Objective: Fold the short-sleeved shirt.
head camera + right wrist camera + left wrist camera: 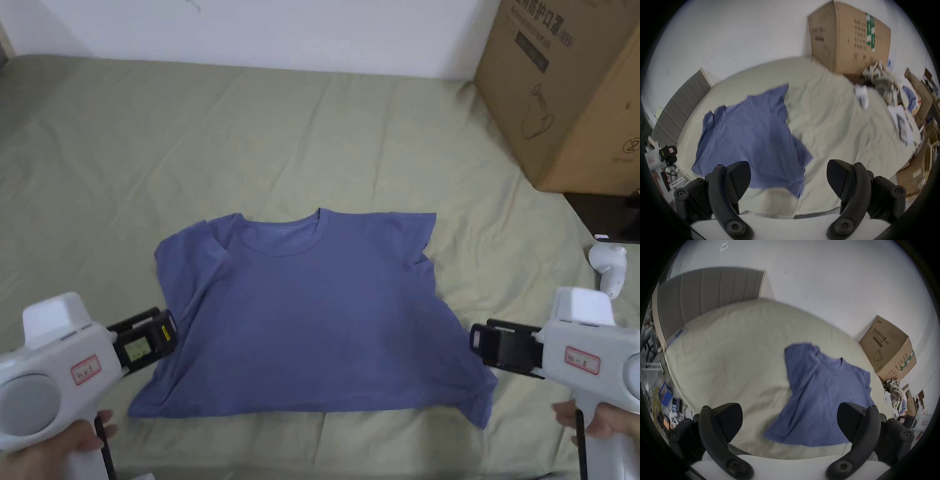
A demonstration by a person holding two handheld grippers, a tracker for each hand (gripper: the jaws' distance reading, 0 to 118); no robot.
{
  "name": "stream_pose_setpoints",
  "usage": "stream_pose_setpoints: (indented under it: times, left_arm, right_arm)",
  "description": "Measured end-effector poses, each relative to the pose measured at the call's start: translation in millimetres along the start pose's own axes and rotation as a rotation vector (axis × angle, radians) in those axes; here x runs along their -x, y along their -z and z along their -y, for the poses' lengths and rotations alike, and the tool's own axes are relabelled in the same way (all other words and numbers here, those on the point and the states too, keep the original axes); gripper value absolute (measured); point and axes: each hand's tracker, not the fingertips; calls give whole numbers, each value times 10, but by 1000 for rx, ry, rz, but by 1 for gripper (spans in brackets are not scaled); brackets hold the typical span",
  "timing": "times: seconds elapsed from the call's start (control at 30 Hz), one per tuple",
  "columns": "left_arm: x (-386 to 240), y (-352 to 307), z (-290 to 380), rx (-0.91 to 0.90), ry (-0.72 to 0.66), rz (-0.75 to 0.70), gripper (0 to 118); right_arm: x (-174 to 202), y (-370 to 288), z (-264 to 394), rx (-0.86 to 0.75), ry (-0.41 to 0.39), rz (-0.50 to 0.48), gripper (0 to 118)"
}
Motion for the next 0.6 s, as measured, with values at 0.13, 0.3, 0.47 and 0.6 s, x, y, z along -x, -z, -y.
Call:
stream_pose_setpoints:
  times: [0.13, 0.3, 0.47, 0.6]
  left_arm:
    - [-250, -218, -133, -192, 159, 6, 118]
    - [-570, -479, -116, -444, 345, -23, 118]
    - [-685, -566, -48, -494, 417, 10, 81]
    - [-704, -576, -4, -487, 430, 35, 10]
  right_arm:
    - [231, -382, -97, -277, -96, 68, 100]
    - [537, -713, -31, -573, -214, 125, 114]
    - [689, -854, 24, -612, -184, 107, 105]
    - [722, -850, 61, -585, -164, 72, 30]
